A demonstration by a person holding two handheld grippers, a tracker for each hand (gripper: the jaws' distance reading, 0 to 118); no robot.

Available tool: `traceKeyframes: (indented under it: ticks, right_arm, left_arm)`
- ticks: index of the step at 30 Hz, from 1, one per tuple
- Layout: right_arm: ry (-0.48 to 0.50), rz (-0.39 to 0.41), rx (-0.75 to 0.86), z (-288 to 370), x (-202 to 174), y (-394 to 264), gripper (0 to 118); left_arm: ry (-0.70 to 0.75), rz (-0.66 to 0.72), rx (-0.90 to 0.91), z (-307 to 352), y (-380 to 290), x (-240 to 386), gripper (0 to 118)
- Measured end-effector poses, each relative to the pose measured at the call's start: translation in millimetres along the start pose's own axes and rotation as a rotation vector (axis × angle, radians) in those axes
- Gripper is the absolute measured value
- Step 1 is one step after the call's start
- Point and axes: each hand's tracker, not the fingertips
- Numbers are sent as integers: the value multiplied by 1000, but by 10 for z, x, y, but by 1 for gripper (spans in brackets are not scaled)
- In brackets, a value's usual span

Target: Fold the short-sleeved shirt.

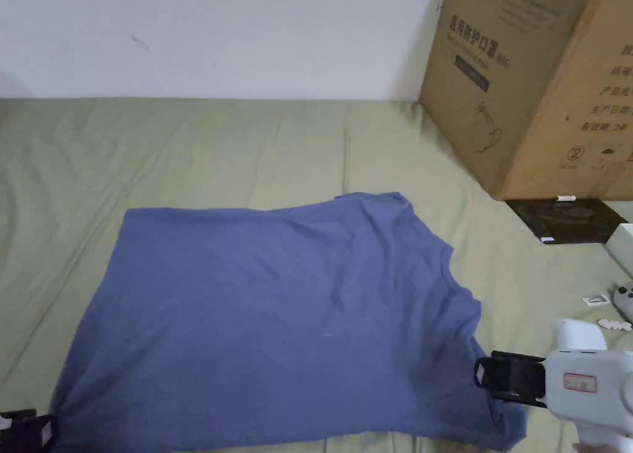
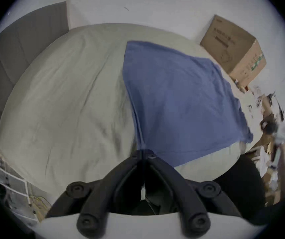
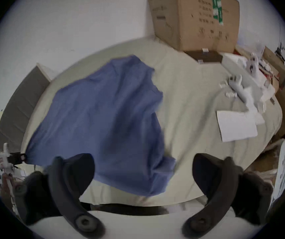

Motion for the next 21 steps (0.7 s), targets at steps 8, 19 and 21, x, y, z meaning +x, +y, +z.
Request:
traceKeyframes:
  ticks: [8,19,21]
  right_arm:
    - [-102,87,-216,-486,-8,-138,56]
    - [-9,84,-146,137,63,-298,8]
    - [15,40,-144,223,104,-314,8]
  left_arm:
    - [-6,94,-16,-30,8,-65,1]
    - [-29,143,-16,-41,27,-278,1]
    - [-45,168,-9,127,-79,-218,1]
